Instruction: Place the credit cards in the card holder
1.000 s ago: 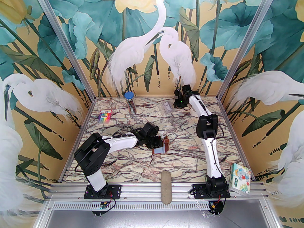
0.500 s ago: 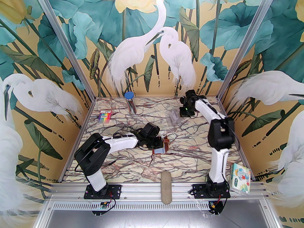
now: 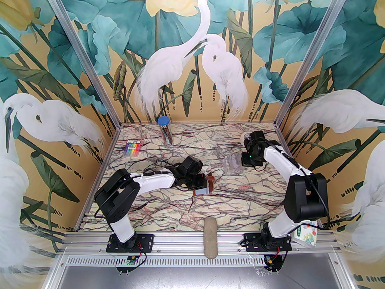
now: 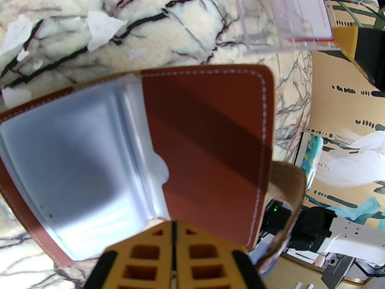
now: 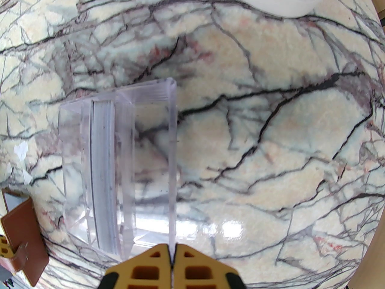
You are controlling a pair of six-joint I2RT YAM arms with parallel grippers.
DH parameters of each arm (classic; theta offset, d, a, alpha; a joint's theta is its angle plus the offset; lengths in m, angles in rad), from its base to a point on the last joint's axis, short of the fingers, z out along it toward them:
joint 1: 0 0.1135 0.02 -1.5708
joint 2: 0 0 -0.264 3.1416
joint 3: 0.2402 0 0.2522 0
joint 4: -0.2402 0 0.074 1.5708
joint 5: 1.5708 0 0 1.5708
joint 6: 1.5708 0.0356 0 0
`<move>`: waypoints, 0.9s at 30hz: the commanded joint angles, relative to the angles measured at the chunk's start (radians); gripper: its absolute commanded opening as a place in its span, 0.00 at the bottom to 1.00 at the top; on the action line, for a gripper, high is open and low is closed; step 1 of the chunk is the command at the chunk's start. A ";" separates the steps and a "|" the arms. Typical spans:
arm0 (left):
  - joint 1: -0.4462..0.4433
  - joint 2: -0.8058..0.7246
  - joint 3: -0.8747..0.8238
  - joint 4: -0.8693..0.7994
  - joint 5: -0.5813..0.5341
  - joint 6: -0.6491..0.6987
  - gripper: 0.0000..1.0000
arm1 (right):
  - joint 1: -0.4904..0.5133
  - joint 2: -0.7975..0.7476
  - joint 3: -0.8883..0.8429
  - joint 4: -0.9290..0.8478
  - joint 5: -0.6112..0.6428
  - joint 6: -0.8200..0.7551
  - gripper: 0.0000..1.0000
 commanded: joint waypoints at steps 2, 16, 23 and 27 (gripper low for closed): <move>-0.015 0.029 0.038 -0.011 -0.021 0.014 0.10 | -0.001 0.008 -0.019 0.027 0.036 0.032 0.09; -0.051 0.113 0.151 -0.056 -0.039 0.032 0.13 | -0.002 -0.055 -0.013 0.003 0.018 0.068 0.39; -0.064 0.189 0.226 -0.097 -0.049 0.063 0.12 | -0.001 -0.057 0.054 -0.026 -0.061 0.081 0.46; -0.065 0.230 0.257 -0.110 -0.054 0.076 0.11 | 0.001 -0.020 0.097 -0.037 -0.091 0.095 0.46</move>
